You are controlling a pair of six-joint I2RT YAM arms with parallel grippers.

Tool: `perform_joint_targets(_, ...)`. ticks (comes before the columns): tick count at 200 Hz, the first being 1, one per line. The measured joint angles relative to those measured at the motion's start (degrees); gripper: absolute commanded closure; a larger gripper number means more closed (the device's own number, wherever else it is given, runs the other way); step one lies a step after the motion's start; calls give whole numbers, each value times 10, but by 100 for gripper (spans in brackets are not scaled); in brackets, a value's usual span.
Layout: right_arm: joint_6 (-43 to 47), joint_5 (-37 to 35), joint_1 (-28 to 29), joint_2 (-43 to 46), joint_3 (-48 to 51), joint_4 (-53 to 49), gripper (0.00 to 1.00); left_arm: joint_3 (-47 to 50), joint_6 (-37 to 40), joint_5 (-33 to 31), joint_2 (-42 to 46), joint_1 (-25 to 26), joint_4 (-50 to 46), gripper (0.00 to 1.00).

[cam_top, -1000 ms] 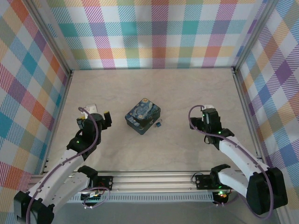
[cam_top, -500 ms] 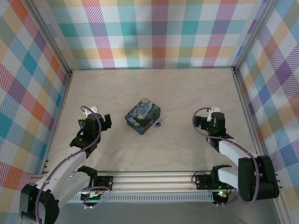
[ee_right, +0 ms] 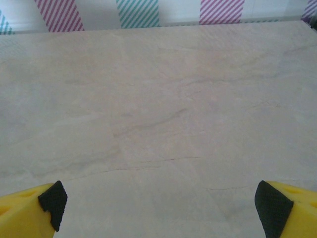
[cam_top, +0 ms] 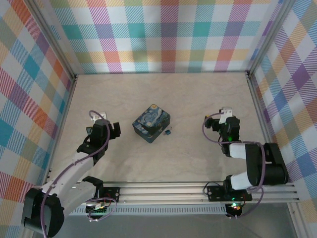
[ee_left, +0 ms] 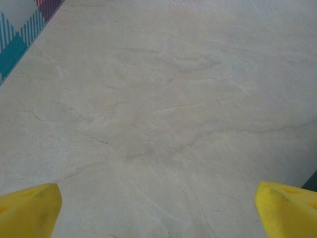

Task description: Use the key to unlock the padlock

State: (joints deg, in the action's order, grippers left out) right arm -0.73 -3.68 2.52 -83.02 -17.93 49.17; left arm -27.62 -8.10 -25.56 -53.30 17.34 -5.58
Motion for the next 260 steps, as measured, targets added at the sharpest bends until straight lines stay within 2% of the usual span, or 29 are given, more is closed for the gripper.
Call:
perform_joint_targets(24,1,7,-7,-46,3,30,0,-1,0,7,-17,-3,2,0)
perform_joint_targets(92,-5,12,-22,-50,-44,0,0,-8,3,6,-72,-6,46,0)
perform_joint_targets(171,-5,14,-22,-50,-44,-4,0,45,48,-14,-156,-7,244,0)
perform_joint_targets(222,-5,14,-22,-50,-44,-4,0,52,98,8,-257,-9,372,0)
perform_joint_targets(260,-5,14,-22,-50,-44,-4,0,61,129,37,-265,-20,437,0)
